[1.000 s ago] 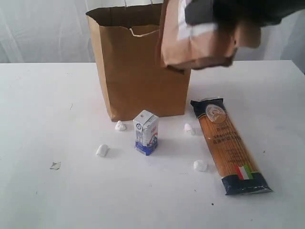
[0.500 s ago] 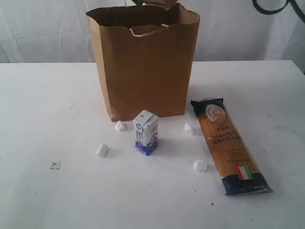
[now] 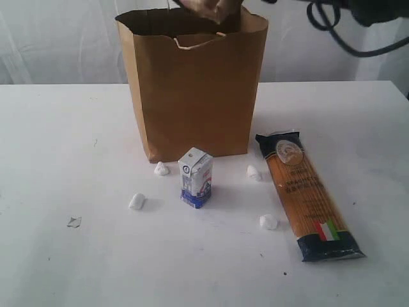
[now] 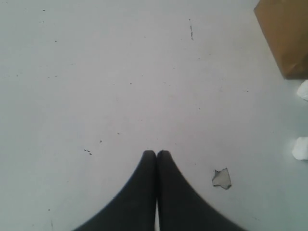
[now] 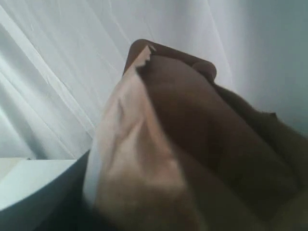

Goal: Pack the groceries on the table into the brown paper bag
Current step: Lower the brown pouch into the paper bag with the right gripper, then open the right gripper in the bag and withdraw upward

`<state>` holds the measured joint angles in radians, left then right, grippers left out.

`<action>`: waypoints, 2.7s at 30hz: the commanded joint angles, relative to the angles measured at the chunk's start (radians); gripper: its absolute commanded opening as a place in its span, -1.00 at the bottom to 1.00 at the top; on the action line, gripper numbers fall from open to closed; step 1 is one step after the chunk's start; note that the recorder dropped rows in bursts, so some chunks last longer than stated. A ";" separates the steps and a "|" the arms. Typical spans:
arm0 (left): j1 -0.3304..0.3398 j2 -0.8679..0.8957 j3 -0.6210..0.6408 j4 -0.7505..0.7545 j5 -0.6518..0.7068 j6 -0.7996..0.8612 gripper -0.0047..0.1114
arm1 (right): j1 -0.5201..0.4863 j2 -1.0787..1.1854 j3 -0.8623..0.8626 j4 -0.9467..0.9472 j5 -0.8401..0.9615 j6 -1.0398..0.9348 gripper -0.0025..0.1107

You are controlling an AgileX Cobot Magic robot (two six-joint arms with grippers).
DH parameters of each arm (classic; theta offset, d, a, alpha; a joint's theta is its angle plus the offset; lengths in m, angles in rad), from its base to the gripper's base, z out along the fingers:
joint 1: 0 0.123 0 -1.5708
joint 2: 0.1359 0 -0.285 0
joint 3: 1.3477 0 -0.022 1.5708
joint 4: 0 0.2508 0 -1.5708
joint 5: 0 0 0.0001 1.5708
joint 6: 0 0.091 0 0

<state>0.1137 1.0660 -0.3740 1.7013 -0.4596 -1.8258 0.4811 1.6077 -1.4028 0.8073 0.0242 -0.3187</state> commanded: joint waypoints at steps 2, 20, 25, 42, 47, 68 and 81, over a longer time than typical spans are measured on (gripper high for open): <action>0.001 -0.008 0.006 0.006 -0.052 0.028 -0.92 | 0.011 0.026 -0.022 0.004 -0.140 -0.017 -0.96; 0.001 -0.006 0.006 0.006 -0.071 0.030 -0.92 | 0.070 0.195 -0.088 -0.168 -0.386 0.078 -0.96; 0.001 -0.006 0.006 0.006 -0.071 0.032 -0.92 | 0.070 0.226 -0.088 -0.184 -0.459 0.094 -0.96; 0.001 -0.006 0.006 0.006 -0.071 0.032 -0.92 | 0.066 0.273 -0.088 -0.224 -0.461 -0.017 -0.96; 0.001 -0.004 0.006 0.006 -0.071 0.032 -0.92 | 0.066 0.303 -0.088 -0.224 -0.560 -0.026 -0.96; 0.001 0.023 0.006 0.006 -0.075 0.032 -0.92 | 0.046 0.385 -0.101 -0.236 -0.677 -0.026 -0.96; 0.001 0.061 0.006 0.006 -0.068 0.036 -0.92 | 0.048 0.260 -0.101 -0.307 -0.204 0.004 -0.96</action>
<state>0.1137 1.1170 -0.3740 1.7013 -0.5369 -1.7931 0.5297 1.8967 -1.4925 0.5194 -0.2717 -0.3318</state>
